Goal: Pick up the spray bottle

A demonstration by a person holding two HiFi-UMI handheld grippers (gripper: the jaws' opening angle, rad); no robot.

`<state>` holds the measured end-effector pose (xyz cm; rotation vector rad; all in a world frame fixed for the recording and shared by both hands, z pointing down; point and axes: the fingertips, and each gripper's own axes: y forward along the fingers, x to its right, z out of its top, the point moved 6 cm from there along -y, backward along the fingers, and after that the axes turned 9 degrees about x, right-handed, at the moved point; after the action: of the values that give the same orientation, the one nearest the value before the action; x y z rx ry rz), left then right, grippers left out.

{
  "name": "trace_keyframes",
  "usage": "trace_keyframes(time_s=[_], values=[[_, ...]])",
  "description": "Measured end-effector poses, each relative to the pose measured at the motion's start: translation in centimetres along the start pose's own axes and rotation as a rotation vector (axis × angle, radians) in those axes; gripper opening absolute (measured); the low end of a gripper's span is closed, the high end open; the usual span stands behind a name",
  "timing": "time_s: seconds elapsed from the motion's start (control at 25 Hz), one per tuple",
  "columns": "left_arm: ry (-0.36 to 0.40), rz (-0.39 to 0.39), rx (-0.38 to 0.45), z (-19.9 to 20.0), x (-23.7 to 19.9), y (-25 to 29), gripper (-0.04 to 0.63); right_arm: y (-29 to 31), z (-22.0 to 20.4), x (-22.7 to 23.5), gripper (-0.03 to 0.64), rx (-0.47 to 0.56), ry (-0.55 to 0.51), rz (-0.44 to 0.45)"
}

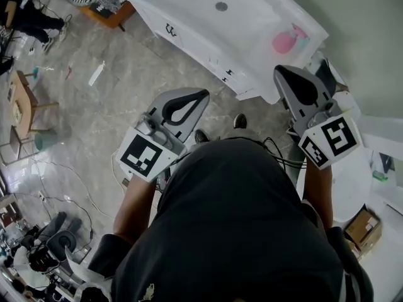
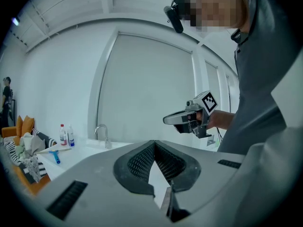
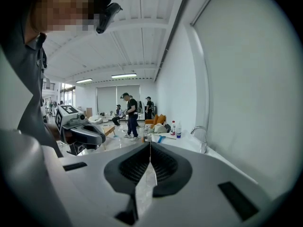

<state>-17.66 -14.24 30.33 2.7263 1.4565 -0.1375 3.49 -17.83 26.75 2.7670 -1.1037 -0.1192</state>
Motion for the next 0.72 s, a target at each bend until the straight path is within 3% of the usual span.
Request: trace_keyframes(time_s=[0.48, 0.72], values=[[-0.018, 0.104, 0.02, 0.7, 0.4, 8.6, 0.005, 2.6, 0.2, 9.3, 0.009, -0.001, -0.008, 0.123], [-0.021, 0.153, 0.021, 0.5, -0.2, 10.4, 0.005, 4.3, -0.2, 11.1, 0.009, -0.002, -0.005, 0.183]])
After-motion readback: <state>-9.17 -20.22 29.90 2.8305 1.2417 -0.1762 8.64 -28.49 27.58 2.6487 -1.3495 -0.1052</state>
